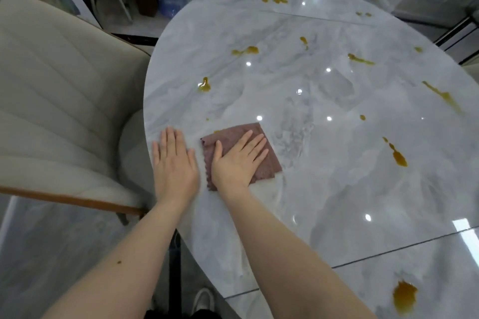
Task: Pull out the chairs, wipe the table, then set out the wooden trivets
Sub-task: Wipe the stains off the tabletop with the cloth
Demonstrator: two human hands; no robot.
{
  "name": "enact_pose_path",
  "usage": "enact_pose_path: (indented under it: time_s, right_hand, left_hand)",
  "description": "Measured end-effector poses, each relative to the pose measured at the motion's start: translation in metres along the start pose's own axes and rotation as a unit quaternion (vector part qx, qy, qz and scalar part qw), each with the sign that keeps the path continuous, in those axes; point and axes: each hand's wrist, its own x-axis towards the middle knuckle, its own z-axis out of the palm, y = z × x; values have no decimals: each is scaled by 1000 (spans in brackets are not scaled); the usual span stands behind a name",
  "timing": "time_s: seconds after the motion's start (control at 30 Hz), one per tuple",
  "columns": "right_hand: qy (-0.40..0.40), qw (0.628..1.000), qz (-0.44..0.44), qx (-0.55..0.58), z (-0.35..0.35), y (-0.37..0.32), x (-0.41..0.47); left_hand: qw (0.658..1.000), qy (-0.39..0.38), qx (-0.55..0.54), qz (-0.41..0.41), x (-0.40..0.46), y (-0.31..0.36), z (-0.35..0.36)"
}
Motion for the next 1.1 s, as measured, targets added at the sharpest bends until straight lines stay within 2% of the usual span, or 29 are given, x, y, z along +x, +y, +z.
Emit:
enact_pose_path:
  time_s: [0.17, 0.3, 0.37, 0.47, 0.67, 0.8, 1.1]
  right_hand:
    - [-13, 990, -131, -40, -3, -27, 41]
    - [-33, 974, -211, -72, -7, -13, 44]
    - [-19, 980, -189, -64, -7, 0, 27]
    - [44, 993, -95, -46, -7, 21, -22]
    - [11, 998, 46, -51, -1, 10, -76]
    - [4, 997, 65, -38, 3, -15, -59]
    - [23, 996, 88, -25, 17, -75, 26]
  left_hand:
    - [1000, 3, 4, 0, -1, -1, 0]
    - [1000, -12, -6, 2, -1, -2, -2]
    - [1000, -17, -12, 7, 0, -4, -3]
    - [998, -35, -40, 14, 0, -6, -6]
    - [995, -53, -80, 37, 5, -17, -11]
    - [994, -34, -80, 72, 23, -30, -14]
    - [996, -13, -57, 60, 120, -47, -13]
